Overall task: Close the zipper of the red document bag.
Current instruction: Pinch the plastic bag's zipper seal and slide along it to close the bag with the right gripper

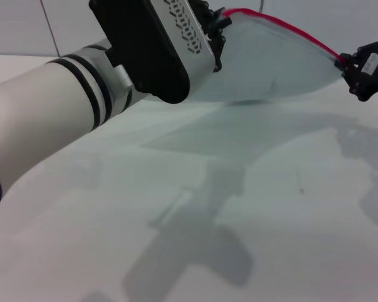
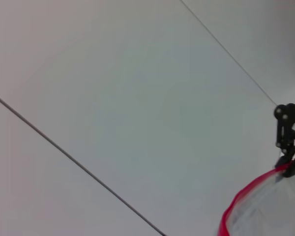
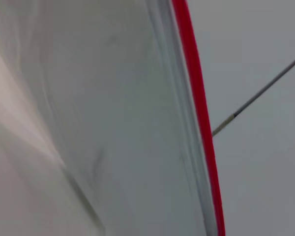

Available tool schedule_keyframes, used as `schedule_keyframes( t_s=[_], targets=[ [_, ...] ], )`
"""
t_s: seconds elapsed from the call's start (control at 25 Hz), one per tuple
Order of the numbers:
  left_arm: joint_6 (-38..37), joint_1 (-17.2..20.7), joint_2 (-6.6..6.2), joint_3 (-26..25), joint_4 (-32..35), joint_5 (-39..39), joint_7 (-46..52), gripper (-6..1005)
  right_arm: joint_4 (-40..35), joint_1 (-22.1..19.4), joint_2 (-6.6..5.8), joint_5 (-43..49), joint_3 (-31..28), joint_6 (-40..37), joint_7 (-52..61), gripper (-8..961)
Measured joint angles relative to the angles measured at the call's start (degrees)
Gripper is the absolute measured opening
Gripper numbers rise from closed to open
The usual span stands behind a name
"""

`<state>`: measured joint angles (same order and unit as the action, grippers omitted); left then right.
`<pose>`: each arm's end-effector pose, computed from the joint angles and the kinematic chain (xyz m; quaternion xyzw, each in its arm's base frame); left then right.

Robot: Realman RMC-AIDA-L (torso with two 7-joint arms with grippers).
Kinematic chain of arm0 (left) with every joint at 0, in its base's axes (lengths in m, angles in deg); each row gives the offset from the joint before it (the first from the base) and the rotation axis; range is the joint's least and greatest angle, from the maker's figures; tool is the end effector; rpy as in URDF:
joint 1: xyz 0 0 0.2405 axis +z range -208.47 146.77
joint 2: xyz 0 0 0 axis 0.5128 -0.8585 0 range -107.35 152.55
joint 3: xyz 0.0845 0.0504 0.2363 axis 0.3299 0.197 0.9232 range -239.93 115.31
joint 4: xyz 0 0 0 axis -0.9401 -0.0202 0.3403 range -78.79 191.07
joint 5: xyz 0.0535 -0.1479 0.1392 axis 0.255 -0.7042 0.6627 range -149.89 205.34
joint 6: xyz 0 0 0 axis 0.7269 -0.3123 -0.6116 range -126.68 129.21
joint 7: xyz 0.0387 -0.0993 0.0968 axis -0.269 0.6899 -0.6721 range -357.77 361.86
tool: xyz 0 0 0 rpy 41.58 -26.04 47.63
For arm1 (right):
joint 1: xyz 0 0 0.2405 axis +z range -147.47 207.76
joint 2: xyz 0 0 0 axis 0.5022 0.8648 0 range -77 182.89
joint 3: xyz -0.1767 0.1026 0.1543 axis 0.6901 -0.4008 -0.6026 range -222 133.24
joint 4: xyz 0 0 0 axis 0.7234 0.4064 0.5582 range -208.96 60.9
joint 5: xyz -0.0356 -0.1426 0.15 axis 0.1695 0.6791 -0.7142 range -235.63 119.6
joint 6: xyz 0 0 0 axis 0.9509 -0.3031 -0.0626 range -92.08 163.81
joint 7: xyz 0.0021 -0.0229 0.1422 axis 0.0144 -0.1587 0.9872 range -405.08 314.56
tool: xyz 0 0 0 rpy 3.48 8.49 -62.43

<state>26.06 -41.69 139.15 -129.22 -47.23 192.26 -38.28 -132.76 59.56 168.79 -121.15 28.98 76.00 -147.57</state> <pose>-0.0810 0.3321 0.0018 -0.8637 0.1112 -0.0605 0.4879 0.2261 0.4318 0.0342 -0.9069 -0.0400 -0.0374 0.4179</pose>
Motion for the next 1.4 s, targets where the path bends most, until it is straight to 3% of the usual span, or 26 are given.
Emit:
schedule_keyframes(
  t_s=[0.4,1.4],
  targets=[
    [-0.6,1.7,0.05,0.0,-1.4,0.0,-1.2,93,1.0,0.1,0.00,0.3,-0.9,-1.3,0.0,114],
    [-1.3,1.8,-0.09,-0.2,-1.0,0.0,-1.4,99,2.6,0.1,0.19,0.4,-0.8,-3.8,0.0,165]
  ],
)
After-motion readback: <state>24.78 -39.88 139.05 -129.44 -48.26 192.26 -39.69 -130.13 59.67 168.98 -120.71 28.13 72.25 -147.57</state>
